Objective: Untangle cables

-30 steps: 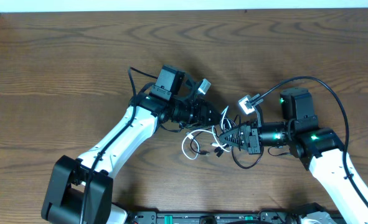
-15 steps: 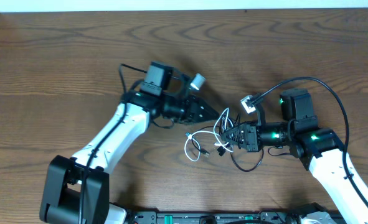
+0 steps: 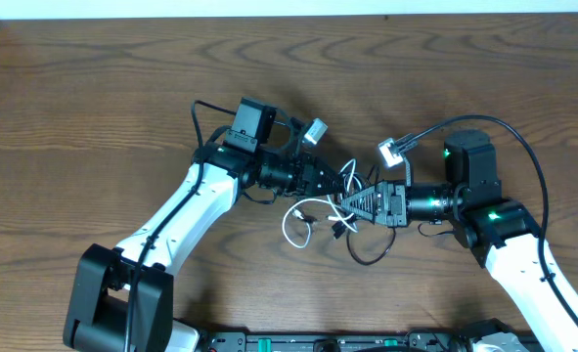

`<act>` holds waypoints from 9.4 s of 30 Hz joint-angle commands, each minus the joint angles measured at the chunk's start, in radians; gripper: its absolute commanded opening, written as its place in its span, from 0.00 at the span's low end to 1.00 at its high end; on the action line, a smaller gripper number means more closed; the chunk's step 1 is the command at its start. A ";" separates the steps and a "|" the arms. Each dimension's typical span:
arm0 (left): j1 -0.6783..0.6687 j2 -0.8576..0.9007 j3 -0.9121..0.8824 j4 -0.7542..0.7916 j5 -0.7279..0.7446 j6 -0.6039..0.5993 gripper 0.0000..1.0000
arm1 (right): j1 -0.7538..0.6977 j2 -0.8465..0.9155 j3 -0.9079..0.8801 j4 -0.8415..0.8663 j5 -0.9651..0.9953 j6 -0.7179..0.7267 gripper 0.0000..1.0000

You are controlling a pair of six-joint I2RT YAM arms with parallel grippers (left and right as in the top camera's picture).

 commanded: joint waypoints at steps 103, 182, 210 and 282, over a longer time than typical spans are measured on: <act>0.001 -0.110 -0.002 -0.356 -0.516 0.099 0.17 | -0.002 -0.002 0.006 -0.428 0.893 -0.148 0.31; -0.140 -0.080 0.019 -0.206 -0.274 0.042 0.07 | -0.002 -0.002 0.005 -0.351 0.730 -0.150 0.48; -0.139 -0.080 0.019 -0.067 0.080 0.051 0.08 | 0.003 0.027 -0.026 -0.338 0.801 -0.144 0.04; 0.069 -0.080 0.016 -0.381 -0.551 0.014 0.59 | 0.003 0.052 -0.026 -0.415 0.616 -0.378 0.01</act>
